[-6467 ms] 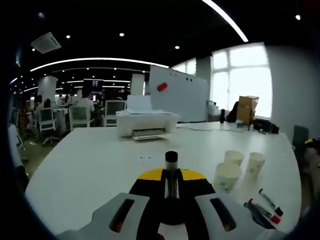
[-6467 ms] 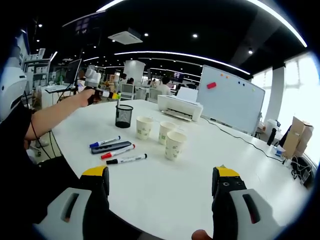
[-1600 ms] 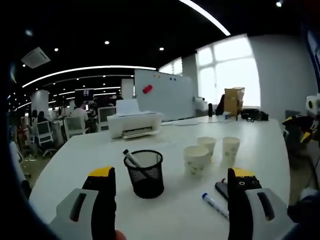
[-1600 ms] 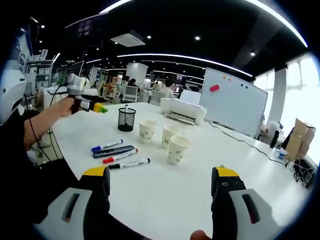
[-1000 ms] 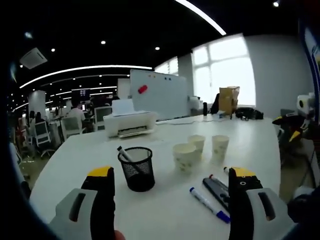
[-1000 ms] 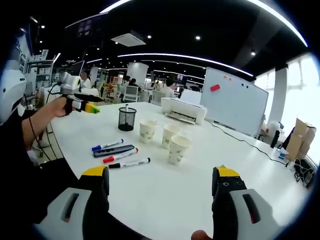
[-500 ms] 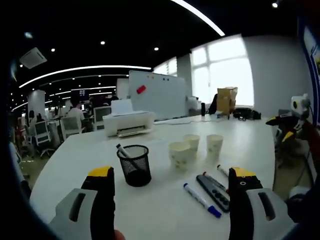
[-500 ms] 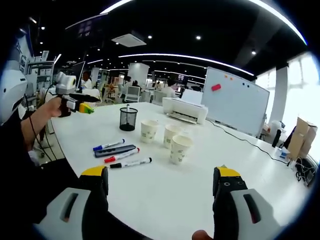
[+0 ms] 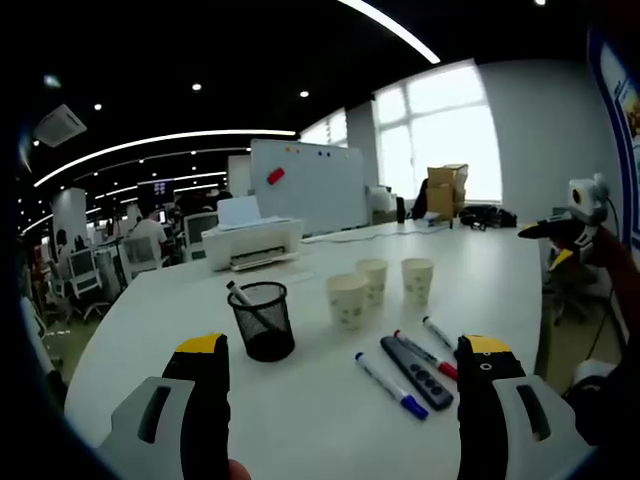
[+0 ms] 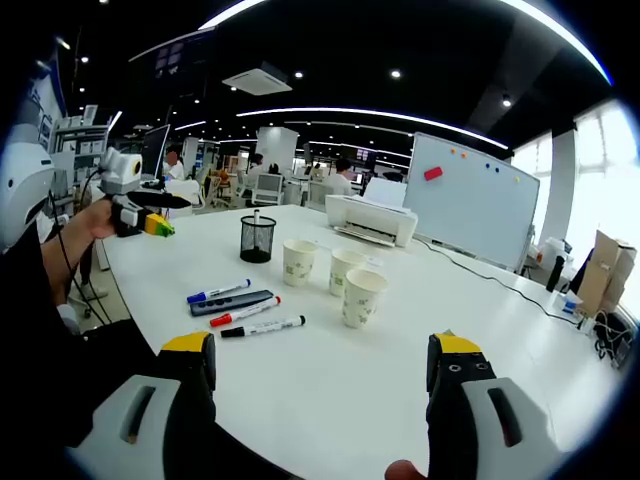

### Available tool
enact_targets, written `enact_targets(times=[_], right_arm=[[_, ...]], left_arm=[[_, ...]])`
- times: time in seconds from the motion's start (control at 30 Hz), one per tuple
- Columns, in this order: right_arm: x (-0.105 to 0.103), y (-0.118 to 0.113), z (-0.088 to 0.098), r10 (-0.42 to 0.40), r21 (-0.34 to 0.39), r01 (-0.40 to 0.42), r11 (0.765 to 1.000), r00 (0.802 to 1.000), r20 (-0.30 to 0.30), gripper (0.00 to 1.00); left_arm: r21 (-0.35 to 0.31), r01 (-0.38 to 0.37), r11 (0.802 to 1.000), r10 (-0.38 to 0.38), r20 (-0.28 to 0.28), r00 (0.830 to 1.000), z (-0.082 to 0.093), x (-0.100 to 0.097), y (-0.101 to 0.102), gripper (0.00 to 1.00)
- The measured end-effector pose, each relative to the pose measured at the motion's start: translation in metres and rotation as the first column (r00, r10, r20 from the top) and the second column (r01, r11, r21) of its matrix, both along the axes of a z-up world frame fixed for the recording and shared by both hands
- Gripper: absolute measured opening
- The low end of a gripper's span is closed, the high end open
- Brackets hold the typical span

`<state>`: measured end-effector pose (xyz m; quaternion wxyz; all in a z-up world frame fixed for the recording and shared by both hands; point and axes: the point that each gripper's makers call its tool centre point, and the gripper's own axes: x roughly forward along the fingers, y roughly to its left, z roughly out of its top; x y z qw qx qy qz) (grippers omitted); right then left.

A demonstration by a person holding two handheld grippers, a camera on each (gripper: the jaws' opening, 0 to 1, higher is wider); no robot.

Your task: Place the scattered laser pointers and whiteboard markers into the pen holder and stack the scattered paper cups together

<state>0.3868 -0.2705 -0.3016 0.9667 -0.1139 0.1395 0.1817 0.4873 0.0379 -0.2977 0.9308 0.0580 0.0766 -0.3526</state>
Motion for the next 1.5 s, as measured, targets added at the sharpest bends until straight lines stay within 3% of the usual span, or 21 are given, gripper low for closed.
enact_targets(times=[0.4, 0.53, 1.0, 1.5], right_arm=[[0.000, -0.002, 0.000, -0.007, 0.000, 0.007, 1.000, 1.000, -0.001, 0.82], [0.000, -0.001, 0.000, -0.008, -0.004, 0.008, 1.000, 1.000, -0.002, 0.82], [0.002, 0.001, 0.001, -0.003, -0.011, 0.003, 1.000, 1.000, -0.004, 0.82], [0.001, 0.001, 0.002, -0.003, -0.019, 0.003, 1.000, 1.000, -0.002, 0.81]], left_arm=[[0.002, 0.010, 1.000, -0.010, -0.011, 1.000, -0.004, -0.011, 0.002, 0.97], [0.046, 0.005, 0.999, -0.004, -0.006, 1.000, -0.004, -0.012, 0.008, 0.97], [0.028, -0.012, 1.000, 0.011, 0.023, 1.000, 0.008, -0.014, 0.020, 0.97], [0.012, 0.000, 1.000, -0.001, 0.024, 1.000, 0.007, -0.015, 0.016, 0.97]])
